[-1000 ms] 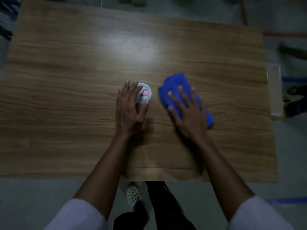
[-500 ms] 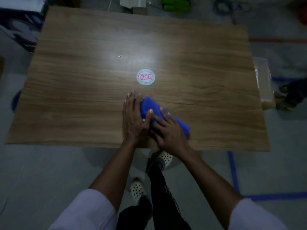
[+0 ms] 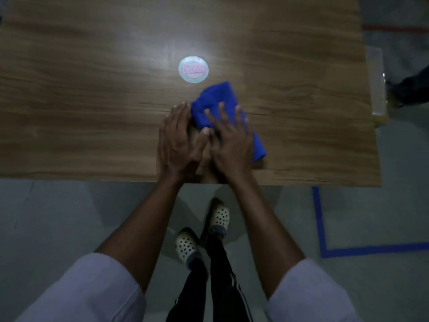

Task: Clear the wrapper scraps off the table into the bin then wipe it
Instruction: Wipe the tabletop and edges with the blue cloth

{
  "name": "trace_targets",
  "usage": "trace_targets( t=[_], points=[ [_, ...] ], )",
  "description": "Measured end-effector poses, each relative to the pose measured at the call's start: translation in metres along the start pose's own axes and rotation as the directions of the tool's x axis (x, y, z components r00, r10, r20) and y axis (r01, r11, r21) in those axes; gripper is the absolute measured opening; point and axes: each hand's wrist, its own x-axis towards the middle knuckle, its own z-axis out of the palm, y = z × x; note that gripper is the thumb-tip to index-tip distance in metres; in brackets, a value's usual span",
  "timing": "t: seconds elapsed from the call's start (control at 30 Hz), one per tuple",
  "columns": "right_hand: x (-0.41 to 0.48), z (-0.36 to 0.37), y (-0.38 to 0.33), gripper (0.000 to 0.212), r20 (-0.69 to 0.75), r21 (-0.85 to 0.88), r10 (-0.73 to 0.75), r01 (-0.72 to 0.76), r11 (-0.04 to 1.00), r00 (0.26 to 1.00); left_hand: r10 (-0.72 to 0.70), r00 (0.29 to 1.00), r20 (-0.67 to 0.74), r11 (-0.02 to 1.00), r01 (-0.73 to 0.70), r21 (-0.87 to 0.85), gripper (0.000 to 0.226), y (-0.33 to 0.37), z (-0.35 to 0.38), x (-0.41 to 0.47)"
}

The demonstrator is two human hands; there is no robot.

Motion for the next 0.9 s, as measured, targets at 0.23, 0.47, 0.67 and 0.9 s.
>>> trace_targets(
  t=[0.23, 0.47, 0.67, 0.9],
  points=[
    [-0.123, -0.031, 0.026, 0.067, 0.078, 0.113, -0.105, 0.096, 0.989, 0.991, -0.152, 0.988, 0.021, 0.951, 0.152, -0.271, 0.056, 0.006, -0.018, -0.002],
    [-0.090, -0.037, 0.075, 0.043, -0.217, 0.079, 0.437, -0.431, 0.899, 0.873, -0.135, 0.990, 0.048, 0.968, 0.142, -0.208, 0.053, 0.012, -0.019, -0.003],
    [-0.120, 0.011, -0.067, 0.055, -0.148, 0.201, 0.192, -0.160, 0.966, 0.970, -0.130, 0.991, 0.034, 0.964, 0.134, -0.232, 0.046, 0.007, -0.020, -0.003],
    [-0.108, -0.016, 0.016, 0.051, -0.027, 0.207, -0.084, 0.088, 0.974, 0.996, -0.289, 0.955, -0.064, 0.901, 0.249, -0.355, 0.032, -0.012, -0.048, -0.018]
  ],
)
